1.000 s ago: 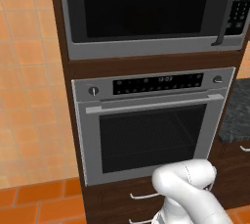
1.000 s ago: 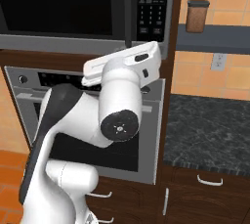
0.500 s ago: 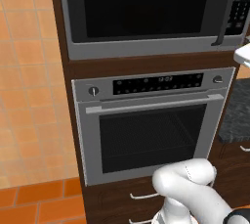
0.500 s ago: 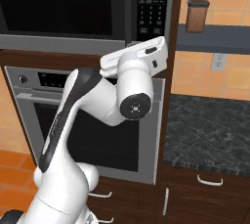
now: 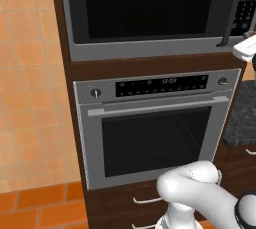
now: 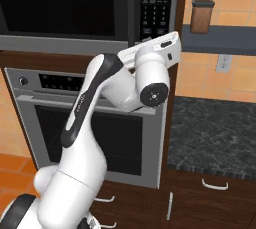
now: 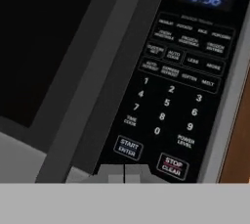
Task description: Open the microwave, place the bowl with waffle inside the microwave, then close the microwave door and turn it on.
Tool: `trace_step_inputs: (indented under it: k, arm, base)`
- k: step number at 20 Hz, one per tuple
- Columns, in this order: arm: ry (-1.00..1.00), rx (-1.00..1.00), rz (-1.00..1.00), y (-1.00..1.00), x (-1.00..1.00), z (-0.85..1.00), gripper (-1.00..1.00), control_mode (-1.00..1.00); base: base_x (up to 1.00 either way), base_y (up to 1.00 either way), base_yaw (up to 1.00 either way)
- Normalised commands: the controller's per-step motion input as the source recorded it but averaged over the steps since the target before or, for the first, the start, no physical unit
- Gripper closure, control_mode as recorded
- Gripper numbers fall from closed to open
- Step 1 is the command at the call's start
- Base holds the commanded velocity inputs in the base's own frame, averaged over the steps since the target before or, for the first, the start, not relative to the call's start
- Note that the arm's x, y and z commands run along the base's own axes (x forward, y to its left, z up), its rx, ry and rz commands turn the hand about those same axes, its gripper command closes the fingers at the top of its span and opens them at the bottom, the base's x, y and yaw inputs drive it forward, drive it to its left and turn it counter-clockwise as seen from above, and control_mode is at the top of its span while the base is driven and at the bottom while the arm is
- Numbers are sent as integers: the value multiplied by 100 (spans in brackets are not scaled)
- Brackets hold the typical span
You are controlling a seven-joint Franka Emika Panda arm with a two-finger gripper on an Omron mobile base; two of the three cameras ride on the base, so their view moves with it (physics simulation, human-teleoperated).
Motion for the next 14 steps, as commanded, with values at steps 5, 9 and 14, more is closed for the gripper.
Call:
trace_step_inputs:
  k: [5, 9, 14]
  arm:
    - [0, -7, 0, 0, 51, -5, 100, -100]
    - [0, -5, 0, 0, 60, 0, 100, -100]
    - [-1, -3, 0, 0, 66, 0, 100, -100]
  base:
    - [0, 0, 0]
    - [0, 0, 0]
    - [0, 0, 0]
